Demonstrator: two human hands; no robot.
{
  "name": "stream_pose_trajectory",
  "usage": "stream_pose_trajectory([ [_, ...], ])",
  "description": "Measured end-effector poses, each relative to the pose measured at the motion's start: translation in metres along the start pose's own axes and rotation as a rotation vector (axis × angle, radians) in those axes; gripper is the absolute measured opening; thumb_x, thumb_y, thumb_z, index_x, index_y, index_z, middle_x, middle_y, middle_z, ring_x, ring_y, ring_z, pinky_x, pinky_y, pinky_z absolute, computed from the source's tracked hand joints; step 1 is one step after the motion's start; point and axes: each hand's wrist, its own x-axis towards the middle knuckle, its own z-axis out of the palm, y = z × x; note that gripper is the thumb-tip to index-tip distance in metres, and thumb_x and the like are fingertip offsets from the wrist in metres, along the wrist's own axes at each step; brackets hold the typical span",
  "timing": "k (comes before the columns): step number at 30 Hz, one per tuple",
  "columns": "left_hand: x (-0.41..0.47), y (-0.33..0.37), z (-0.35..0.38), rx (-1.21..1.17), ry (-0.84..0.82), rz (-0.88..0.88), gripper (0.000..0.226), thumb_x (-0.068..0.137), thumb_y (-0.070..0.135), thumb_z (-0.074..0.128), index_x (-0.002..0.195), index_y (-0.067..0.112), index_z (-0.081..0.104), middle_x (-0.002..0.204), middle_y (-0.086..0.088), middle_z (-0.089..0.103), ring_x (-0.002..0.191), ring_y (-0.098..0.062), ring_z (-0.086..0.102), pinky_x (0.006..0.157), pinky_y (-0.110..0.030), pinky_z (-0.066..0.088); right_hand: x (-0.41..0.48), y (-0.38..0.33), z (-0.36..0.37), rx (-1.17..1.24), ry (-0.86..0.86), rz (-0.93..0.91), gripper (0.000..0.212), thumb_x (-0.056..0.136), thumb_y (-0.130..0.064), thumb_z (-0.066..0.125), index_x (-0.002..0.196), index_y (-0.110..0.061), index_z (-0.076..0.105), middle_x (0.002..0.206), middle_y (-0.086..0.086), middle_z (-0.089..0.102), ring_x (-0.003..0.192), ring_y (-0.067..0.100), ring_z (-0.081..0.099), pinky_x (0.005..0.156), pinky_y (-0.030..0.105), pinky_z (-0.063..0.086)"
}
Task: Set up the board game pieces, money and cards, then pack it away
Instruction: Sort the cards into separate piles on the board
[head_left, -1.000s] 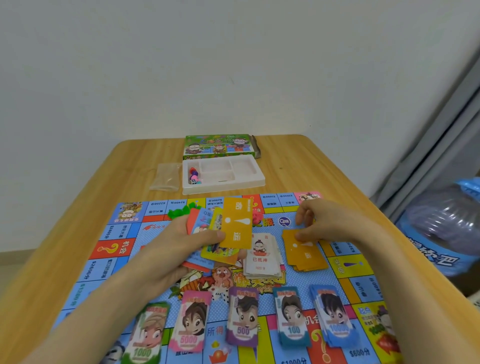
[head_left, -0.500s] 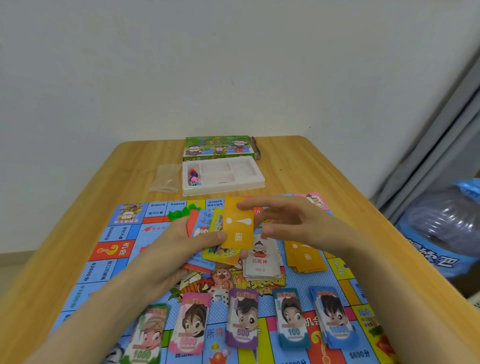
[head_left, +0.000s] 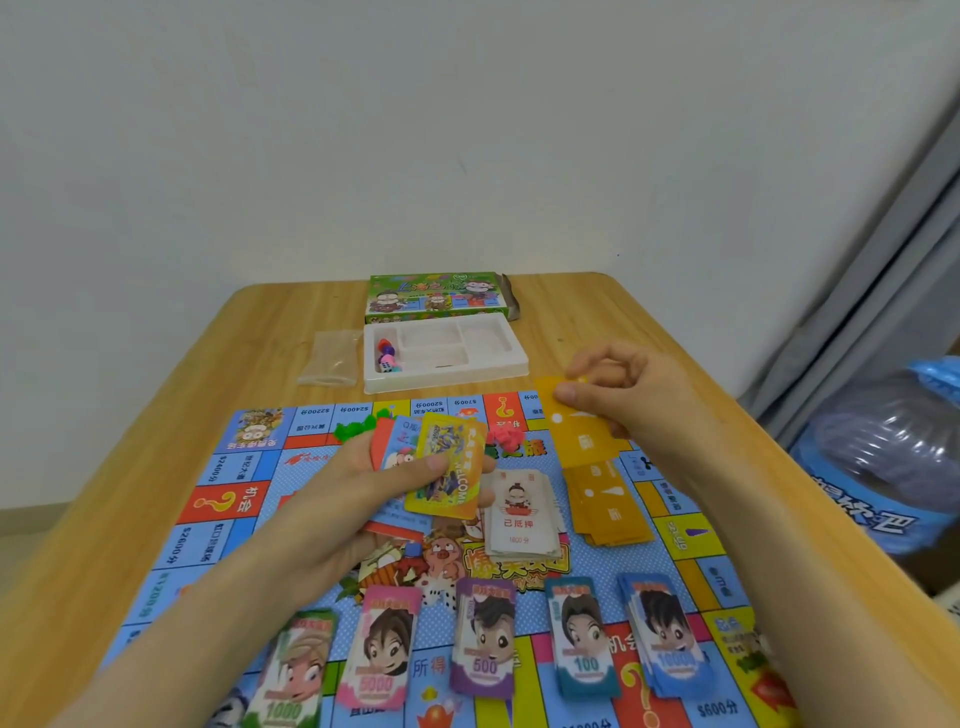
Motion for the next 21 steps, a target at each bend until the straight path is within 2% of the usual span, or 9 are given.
stream_pose_trajectory([
  [3,-0.001,0.001,0.0,0.001,-0.005,0.003,0.013,0.087,0.001,0.055,0.09,0.01,0.065,0.08,-0.006,0.075,0.064,-0.016,0.072,0.05,-0.021,0.054,0.003,0.001,-0.013,-0.108,-0.001,0.069,0.022,0.082,-0.016,0.068,0.103,-0.021,0.064,0.069,0.008,0.062,0.047,0.008,0.048,0.043,0.016,0.037],
  [5,0.0,0.001,0.0,0.006,-0.01,0.005,0.014,0.087,0.002,0.055,0.092,0.01,0.065,0.082,-0.006,0.075,0.066,-0.017,0.072,0.051,-0.021,0.054,0.004,0.002,-0.019,-0.203,-0.013,0.125,0.017,0.084,-0.017,0.066,0.101,-0.019,0.065,0.077,0.012,0.068,0.056,0.014,0.053,0.049,0.019,0.039],
  [8,0.0,0.001,0.0,-0.004,-0.004,-0.004,0.013,0.086,0.002,0.055,0.094,0.009,0.064,0.082,-0.007,0.075,0.066,-0.017,0.072,0.051,-0.021,0.054,0.006,0.007,-0.026,-0.38,-0.098,0.203,0.011,0.087,-0.015,0.065,0.097,-0.015,0.066,0.07,0.0,0.066,0.044,-0.002,0.052,0.041,0.01,0.036],
  [10,0.0,0.001,0.0,-0.013,0.005,-0.009,0.013,0.086,0.002,0.056,0.095,0.009,0.063,0.081,-0.008,0.075,0.065,-0.017,0.072,0.051,-0.021,0.054,0.008,0.01,-0.028,-0.56,-0.184,0.227,0.009,0.087,-0.019,0.066,0.096,-0.019,0.066,0.071,-0.003,0.061,0.046,-0.003,0.051,0.042,0.008,0.035],
  [13,0.0,0.001,0.001,-0.014,0.013,-0.013,0.012,0.086,0.002,0.056,0.094,0.009,0.062,0.08,-0.007,0.075,0.064,-0.017,0.072,0.05,-0.021,0.053,0.011,0.016,-0.026,-0.679,-0.281,0.248,0.006,0.088,-0.021,0.064,0.093,-0.023,0.065,0.075,-0.001,0.057,0.057,0.002,0.049,0.05,0.013,0.038],
  [17,0.0,0.001,0.0,-0.008,0.009,-0.008,0.013,0.085,0.003,0.057,0.095,0.009,0.063,0.082,-0.008,0.075,0.066,-0.017,0.072,0.051,-0.021,0.054,0.014,0.023,-0.026,-0.772,-0.262,0.212,0.007,0.087,-0.02,0.065,0.087,-0.027,0.063,0.079,-0.004,0.056,0.065,0.003,0.05,0.057,0.015,0.037],
  [21,0.002,0.0,-0.002,-0.01,0.002,-0.014,0.015,0.084,0.004,0.057,0.097,0.008,0.063,0.085,-0.009,0.075,0.069,-0.019,0.073,0.054,-0.023,0.056,0.015,0.027,-0.027,-0.837,-0.242,0.206,0.007,0.086,-0.019,0.068,0.091,-0.023,0.064,0.084,-0.007,0.055,0.069,0.002,0.051,0.058,0.014,0.039],
])
